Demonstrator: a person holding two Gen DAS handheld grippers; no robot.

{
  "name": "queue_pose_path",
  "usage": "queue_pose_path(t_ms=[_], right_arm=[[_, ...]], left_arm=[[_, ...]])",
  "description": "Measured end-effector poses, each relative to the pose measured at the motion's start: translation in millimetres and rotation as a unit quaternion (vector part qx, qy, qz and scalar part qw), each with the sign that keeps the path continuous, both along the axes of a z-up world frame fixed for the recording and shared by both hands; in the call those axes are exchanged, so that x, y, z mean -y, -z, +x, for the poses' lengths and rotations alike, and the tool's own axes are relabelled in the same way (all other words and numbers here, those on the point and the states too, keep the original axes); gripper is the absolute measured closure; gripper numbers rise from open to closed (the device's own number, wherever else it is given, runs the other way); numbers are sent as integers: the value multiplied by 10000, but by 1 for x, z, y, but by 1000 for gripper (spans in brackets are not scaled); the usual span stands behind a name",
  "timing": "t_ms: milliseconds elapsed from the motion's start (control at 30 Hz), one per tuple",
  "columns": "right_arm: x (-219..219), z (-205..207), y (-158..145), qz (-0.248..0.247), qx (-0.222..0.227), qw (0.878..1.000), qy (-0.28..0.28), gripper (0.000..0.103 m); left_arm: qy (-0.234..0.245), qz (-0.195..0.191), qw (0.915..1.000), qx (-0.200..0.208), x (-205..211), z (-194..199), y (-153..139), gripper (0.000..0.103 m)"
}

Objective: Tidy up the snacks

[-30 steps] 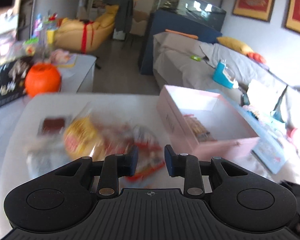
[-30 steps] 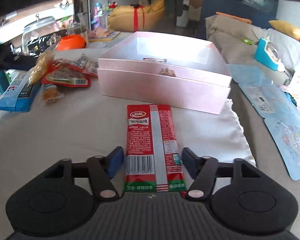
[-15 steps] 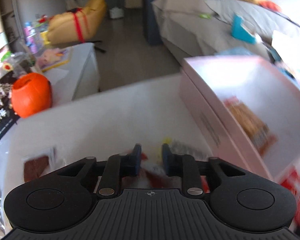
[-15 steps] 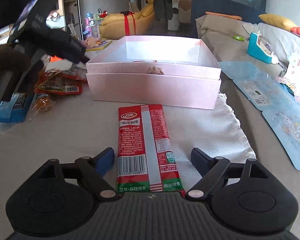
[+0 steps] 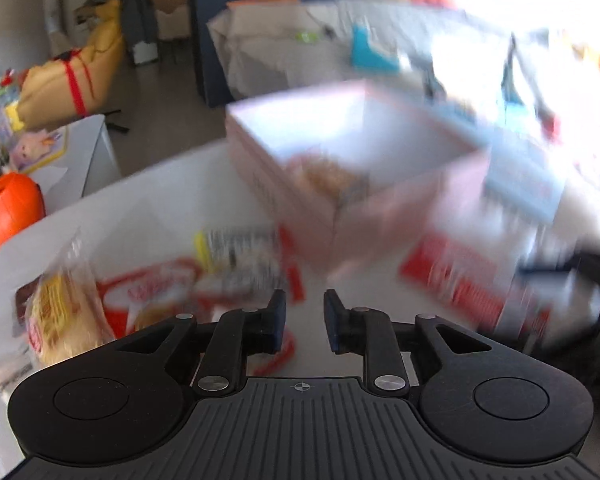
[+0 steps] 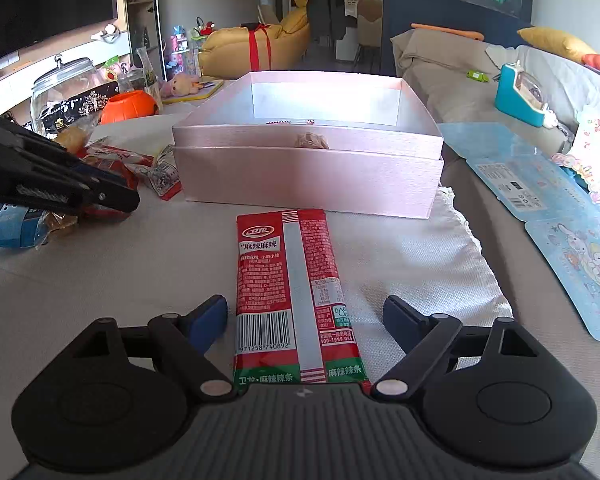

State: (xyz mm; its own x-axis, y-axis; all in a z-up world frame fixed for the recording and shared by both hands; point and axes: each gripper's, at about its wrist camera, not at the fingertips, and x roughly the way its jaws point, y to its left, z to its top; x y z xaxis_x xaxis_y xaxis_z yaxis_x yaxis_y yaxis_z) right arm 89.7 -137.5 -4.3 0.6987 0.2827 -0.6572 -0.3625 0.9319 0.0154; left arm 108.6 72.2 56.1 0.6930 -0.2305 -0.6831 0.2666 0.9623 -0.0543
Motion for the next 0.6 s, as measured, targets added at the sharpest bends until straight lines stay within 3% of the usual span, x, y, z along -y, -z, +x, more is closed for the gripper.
queue_pose_path(t_ms=[67, 133, 200, 300, 367, 600], right_arm=[[0, 0, 0, -2, 0, 10000, 1, 17], [0, 0, 0, 0, 0, 10000, 1, 17], [0, 0, 0, 0, -1, 10000, 1, 17], [0, 0, 0, 3, -1, 10000, 0, 17], [0, 0, 0, 5, -2, 10000, 0, 17], [0, 1, 1, 14, -4, 10000, 7, 17]], left_arm=[[-405, -391, 9983, 177, -12, 18, -9, 76], [-839, -494, 9950, 209, -22, 48, -9, 77], [-1101, -351, 9933, 11, -28, 80, 3, 76], [-1064, -240, 9928, -498, -31, 105, 24, 78], [-942, -295, 9931, -628, -31, 97, 29, 80], [-730, -764, 9908, -846, -28, 11, 28, 80]])
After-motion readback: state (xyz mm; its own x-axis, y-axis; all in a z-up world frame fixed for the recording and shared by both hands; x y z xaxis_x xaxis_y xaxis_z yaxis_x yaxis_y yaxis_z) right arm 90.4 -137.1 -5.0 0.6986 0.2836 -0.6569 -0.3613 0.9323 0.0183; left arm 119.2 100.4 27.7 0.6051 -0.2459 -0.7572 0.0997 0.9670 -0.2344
